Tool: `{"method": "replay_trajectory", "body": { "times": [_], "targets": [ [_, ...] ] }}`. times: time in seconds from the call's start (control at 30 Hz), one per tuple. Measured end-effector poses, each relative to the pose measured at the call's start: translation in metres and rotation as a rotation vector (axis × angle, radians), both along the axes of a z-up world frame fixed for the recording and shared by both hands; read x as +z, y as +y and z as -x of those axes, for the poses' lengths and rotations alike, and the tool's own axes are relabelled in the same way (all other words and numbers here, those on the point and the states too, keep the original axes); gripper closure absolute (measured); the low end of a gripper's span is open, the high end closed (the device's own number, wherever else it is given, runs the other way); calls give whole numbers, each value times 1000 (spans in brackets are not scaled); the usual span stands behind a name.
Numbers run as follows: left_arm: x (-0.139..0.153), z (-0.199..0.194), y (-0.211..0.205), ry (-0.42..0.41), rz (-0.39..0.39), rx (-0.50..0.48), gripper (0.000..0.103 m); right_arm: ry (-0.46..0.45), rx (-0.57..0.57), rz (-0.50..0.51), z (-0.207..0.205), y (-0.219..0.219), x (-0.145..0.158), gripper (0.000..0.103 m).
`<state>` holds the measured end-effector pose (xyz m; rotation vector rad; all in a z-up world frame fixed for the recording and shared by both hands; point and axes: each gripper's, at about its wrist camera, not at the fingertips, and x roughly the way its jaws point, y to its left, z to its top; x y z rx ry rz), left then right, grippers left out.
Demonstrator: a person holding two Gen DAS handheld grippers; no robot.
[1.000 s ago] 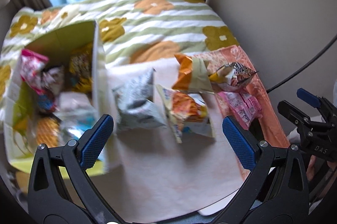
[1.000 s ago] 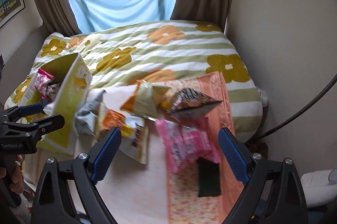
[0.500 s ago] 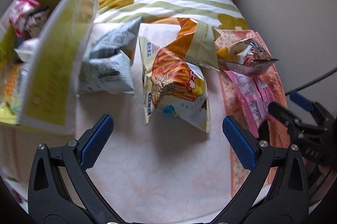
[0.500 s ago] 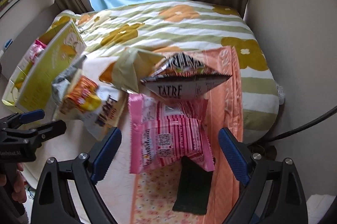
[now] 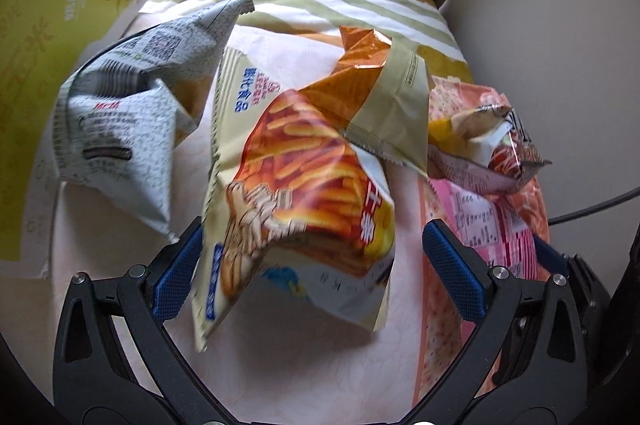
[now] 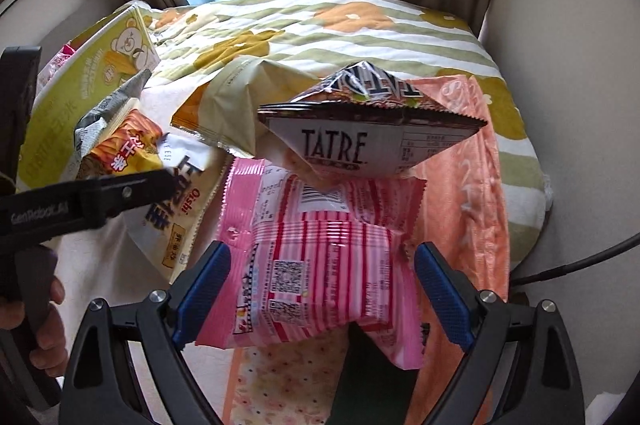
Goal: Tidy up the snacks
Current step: 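Grasp the stick-snack bag with left tool while right tool grasps pink striped bag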
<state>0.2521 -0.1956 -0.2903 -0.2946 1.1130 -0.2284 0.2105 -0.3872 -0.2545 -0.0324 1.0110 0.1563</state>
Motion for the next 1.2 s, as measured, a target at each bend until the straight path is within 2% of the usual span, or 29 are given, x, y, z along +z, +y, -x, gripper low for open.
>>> {"method": "replay_trajectory", "body": {
  "times": [0.1, 0.17, 0.2, 0.33, 0.43, 0.6, 0.87, 0.9, 0.93, 1.1, 1.2],
  "targets": [
    [-1, -4, -2, -12, -10, -1, 8, -1, 3, 3, -2, 2, -2, 12],
    [-1, -6, -4, -14, -23, -11, 23, 1, 6, 12, -6, 4, -4, 12],
    [-2, -7, -6, -12, -27, -20, 23, 0, 12, 17, -7, 4, -5, 12],
    [-1, -3, -9, -26, -70, -40, 41, 0, 30, 39, -10, 8, -7, 12],
    [0, -2, -10, -35, -80, -50, 43, 41, 49, 54, -13, 14, -16, 12],
    [4, 2, -11, -46, -121, -77, 43, 110, 45, 23, -13, 14, -30, 12],
    [9, 11, -11, -55, -176, -116, 44, 105, 36, 17, -15, 13, -31, 12],
    [9, 11, -11, -57, -181, -121, 44, 102, 32, 18, -15, 12, -31, 18],
    [9, 13, -12, -60, -187, -125, 44, 102, 28, 18, -15, 12, -30, 30],
    [9, 16, -17, -72, -209, -144, 44, 97, 21, 5, -16, 10, -29, 37],
    [12, 17, -19, -78, -216, -151, 45, 86, 19, 0, -9, 10, -24, 37]
  ]
}}
